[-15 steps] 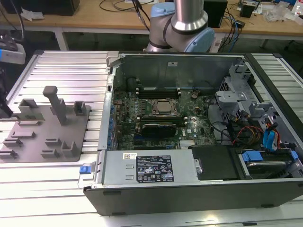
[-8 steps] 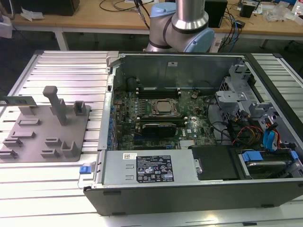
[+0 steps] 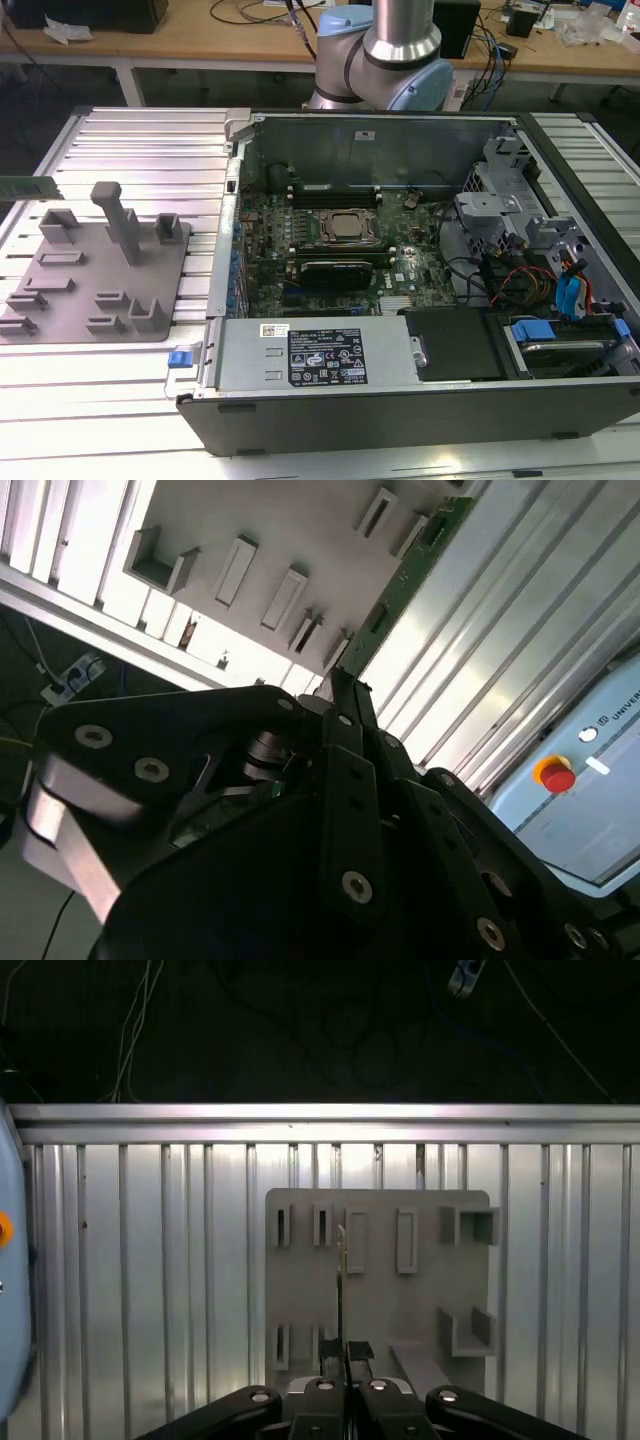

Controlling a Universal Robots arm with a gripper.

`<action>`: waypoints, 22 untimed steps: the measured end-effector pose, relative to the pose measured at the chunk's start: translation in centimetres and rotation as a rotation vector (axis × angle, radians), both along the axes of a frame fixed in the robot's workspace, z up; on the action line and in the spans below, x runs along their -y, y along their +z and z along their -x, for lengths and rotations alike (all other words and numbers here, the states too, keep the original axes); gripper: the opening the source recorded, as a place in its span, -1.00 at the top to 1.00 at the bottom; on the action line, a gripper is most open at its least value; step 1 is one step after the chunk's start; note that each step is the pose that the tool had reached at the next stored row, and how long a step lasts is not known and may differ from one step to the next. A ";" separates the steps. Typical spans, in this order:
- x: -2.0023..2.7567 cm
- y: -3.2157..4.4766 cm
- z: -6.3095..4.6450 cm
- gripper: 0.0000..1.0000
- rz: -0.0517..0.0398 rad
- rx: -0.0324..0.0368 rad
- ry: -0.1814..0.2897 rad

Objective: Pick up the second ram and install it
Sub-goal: 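Pick up the second ram and move it above second insertion slot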

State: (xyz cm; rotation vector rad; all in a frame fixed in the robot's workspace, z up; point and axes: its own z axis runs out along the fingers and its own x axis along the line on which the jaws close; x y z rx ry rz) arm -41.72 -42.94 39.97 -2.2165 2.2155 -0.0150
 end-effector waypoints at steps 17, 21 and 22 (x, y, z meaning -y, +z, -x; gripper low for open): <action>-0.03 1.09 -4.0 0.82 0.0005 0.0000 0.000; -0.03 1.08 -7.2 0.82 0.0004 0.0002 0.000; -0.03 1.08 -8.2 0.82 0.0003 0.0003 0.000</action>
